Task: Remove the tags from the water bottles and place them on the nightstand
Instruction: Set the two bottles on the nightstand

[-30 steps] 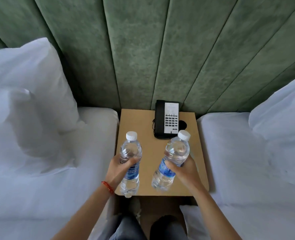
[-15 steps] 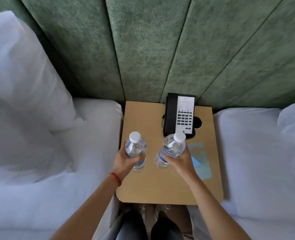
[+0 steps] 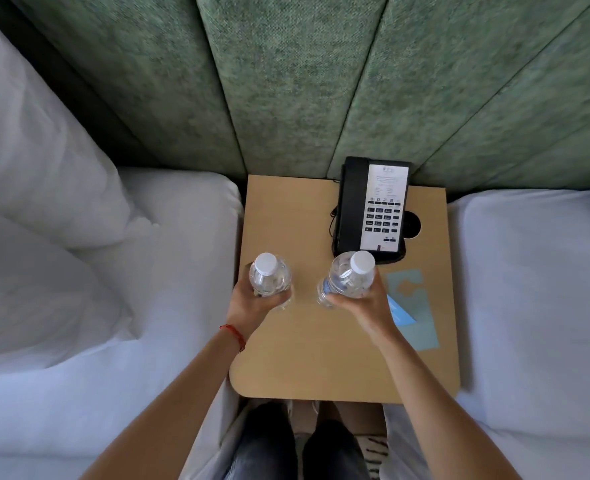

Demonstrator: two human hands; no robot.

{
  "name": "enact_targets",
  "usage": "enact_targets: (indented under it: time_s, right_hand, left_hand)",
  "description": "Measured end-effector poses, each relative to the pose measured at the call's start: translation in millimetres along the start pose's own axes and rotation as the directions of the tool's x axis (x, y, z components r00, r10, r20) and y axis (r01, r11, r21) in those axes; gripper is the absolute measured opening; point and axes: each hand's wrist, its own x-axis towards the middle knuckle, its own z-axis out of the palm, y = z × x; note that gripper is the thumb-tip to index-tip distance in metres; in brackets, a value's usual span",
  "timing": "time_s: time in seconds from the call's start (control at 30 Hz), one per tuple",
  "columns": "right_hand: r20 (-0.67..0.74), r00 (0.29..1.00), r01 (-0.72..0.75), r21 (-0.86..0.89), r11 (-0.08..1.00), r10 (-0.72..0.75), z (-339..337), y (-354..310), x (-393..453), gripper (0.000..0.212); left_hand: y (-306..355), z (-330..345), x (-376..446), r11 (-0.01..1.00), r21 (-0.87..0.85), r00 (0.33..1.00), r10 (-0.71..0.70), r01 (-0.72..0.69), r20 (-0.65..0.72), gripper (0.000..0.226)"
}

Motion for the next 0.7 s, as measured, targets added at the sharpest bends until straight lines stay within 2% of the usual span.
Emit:
enact_targets:
  time_s: [0.47,0.7]
  right_hand:
    - [0.033,0.997,-0.072,-0.086,0.994,0.075,-4.1,36.0,7.2,0.072]
    - [0.044,0.998,-0.046,-0.168,0.985,0.054,-7.6,42.2,0.5,0.075]
  left_hand:
    - [-19.9,5.5,8.1,0.999,-0.034,0.999,-0.020,0.021,0.032,0.068]
    - [-30.4,5.6,0.1,0.999,0.048,0.996,-0.004,0.000,0.084,0.077]
